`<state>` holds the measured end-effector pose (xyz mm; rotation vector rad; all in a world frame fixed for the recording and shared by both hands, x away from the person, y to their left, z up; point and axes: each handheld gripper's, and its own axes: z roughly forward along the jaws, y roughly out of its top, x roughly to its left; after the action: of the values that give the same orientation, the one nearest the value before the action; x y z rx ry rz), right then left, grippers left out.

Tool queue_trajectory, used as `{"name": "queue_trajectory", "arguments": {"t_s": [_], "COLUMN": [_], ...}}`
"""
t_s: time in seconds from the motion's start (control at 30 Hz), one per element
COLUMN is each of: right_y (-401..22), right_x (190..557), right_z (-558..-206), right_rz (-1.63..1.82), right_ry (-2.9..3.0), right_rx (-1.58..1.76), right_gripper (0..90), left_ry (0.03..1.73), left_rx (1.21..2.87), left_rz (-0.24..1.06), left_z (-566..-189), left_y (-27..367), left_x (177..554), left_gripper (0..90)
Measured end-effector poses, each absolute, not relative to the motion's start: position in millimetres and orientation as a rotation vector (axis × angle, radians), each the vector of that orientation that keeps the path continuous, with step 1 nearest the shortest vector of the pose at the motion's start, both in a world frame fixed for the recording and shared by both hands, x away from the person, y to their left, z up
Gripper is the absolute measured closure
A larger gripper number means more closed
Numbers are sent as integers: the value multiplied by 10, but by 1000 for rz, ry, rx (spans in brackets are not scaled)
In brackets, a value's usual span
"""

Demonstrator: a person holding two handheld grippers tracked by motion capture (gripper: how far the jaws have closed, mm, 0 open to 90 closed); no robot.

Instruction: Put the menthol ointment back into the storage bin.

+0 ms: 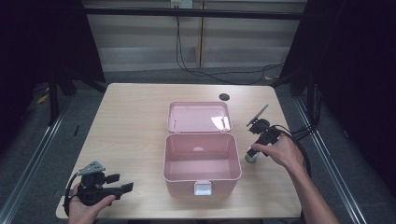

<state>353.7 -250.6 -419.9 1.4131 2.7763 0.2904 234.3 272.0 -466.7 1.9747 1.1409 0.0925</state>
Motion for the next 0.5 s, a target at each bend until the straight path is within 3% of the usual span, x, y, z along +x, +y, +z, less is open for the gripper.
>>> {"name": "queue_trajectory", "arguments": {"t_s": [0.23,0.5], "right_y": [-2472,-2444], "right_x": [3609,3648], "right_z": [-4306,-4374], "right_rz": [211,163], "right_ry": [2813,2830], "right_rx": [1434,1415], "right_gripper": [427,502], "left_ry": [1140,1139], "left_rx": [1978,1980], "left_rz": [91,92], "left_z": [-4669,-4671], "left_y": [2722,2720], "left_x": [2345,2345], "left_gripper": [258,258]}}
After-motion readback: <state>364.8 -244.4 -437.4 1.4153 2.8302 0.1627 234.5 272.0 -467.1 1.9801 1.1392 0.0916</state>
